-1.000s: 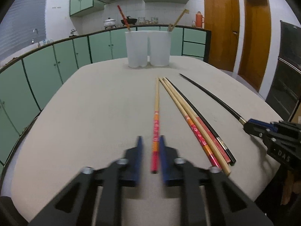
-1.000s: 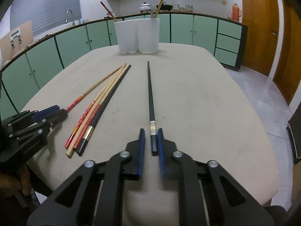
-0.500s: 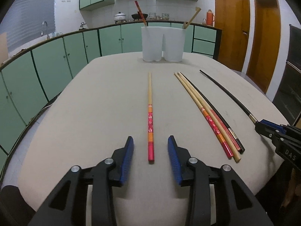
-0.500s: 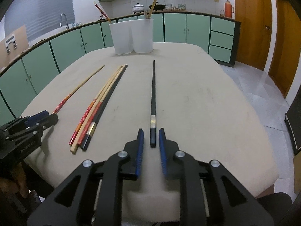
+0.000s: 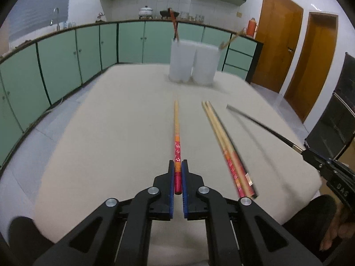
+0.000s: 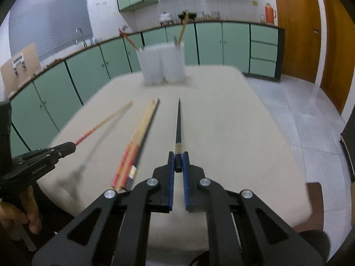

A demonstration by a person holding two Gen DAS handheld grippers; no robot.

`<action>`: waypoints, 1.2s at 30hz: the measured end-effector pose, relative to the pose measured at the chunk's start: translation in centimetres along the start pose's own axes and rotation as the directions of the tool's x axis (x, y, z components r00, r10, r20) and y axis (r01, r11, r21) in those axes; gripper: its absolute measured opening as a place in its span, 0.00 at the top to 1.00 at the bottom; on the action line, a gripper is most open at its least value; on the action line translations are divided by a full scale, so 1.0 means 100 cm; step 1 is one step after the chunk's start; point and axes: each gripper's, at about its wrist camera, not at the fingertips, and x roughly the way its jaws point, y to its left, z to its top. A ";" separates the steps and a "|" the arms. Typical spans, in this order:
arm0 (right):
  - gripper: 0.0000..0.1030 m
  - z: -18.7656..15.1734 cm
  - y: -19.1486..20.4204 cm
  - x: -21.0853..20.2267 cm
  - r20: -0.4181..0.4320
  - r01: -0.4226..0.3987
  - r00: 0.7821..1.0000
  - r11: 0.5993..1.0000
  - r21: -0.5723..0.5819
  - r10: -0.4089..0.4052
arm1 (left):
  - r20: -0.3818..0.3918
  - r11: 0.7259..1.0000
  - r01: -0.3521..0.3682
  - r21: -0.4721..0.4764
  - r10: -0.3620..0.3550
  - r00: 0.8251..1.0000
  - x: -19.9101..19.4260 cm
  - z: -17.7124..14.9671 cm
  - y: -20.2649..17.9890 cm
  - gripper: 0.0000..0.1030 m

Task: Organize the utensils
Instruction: 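Carry the red chopstick with the left tool while the right tool carries the black chopstick toward the holder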

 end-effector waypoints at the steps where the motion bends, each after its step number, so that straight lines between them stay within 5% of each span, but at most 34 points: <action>1: 0.94 0.007 0.001 -0.008 0.017 -0.004 1.000 1.000 -0.006 0.004 | 0.009 1.000 0.001 0.001 -0.001 1.000 -0.006 0.005 -0.001 0.94; 14: 0.94 0.096 0.025 -0.059 0.116 -0.070 0.990 0.991 -0.116 0.084 | 0.095 0.998 0.038 0.049 -0.043 0.995 -0.065 0.063 -0.002 0.94; 36: 0.94 0.152 0.033 -0.035 0.030 -0.105 0.993 0.976 -0.191 0.113 | 0.079 0.990 0.086 0.114 -0.095 0.992 -0.074 0.107 -0.002 0.94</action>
